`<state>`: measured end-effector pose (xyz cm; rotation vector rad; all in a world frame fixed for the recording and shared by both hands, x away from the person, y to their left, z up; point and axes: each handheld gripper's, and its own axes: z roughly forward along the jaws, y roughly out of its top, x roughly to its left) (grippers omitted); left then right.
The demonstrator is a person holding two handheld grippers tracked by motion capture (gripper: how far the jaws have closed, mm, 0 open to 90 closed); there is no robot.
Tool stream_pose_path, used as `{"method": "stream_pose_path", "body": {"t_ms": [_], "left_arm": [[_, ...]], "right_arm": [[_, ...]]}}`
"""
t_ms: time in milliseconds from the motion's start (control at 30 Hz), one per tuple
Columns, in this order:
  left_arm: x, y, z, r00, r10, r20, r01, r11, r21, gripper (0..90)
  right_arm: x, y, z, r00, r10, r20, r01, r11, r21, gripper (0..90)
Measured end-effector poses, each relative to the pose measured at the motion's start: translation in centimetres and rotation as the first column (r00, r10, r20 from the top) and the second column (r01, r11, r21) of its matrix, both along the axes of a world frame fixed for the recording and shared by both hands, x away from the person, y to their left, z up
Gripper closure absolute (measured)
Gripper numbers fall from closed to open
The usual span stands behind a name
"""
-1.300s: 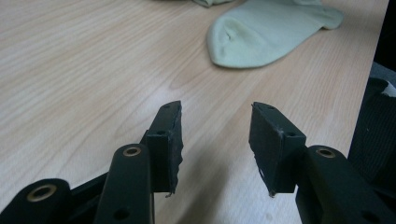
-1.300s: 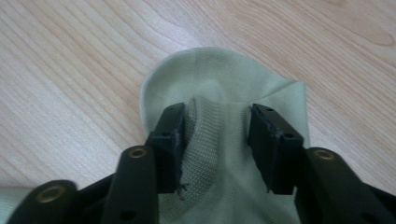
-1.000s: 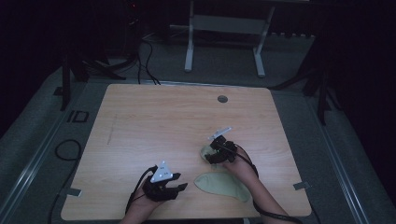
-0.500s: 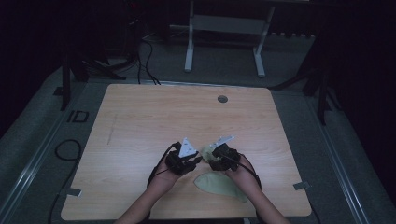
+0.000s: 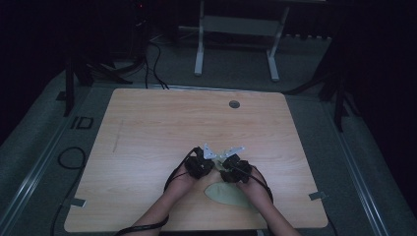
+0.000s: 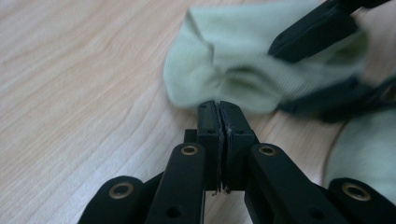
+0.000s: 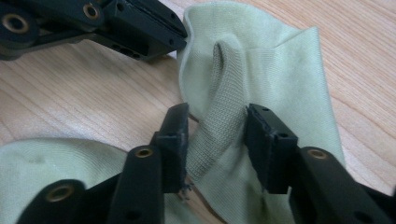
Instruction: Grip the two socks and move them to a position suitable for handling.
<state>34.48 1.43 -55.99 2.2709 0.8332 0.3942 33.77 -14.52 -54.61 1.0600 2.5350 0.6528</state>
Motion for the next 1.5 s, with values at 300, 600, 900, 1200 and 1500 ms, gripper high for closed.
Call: {"method": "stream_pose_path", "body": {"t_ms": [300, 600, 900, 1200, 1500], "left_arm": [[1.0, -0.4, 1.9, 0.9995, 0.017, 0.025, -0.015, 0.9976, -0.067, 86.9], [1.1, -0.4, 0.0, 0.9994, 0.010, -0.032, -0.010, 0.9999, -0.007, 87.1], [1.0, -0.3, -0.1, 0.9999, -0.002, -0.010, 0.002, 1.0000, 0.005, 87.8], [0.9, -0.3, -0.2, 0.9999, -0.013, 0.011, 0.013, 0.9999, 0.000, 87.9], [1.2, -0.6, -0.1, 0.9990, -0.018, 0.040, 0.016, 0.9988, 0.046, 87.6]], "right_arm": [[0.0, 0.0, 0.1, 1.0000, -0.002, -0.010, 0.002, 1.000, 0.000, 64.9], [0.2, 0.2, 0.0, 1.0000, -0.004, -0.004, 0.004, 1.000, -0.006, 78.3], [0.1, -1.1, 1.6, 0.9998, -0.018, 0.006, 0.018, 0.999, 0.036, 83.3], [0.9, -4.3, 4.1, 0.9954, -0.090, 0.032, 0.087, 0.992, 0.090, 83.0], [2.1, -7.2, 4.3, 0.9871, -0.160, 0.008, 0.158, 0.981, 0.115, 82.8]]}}
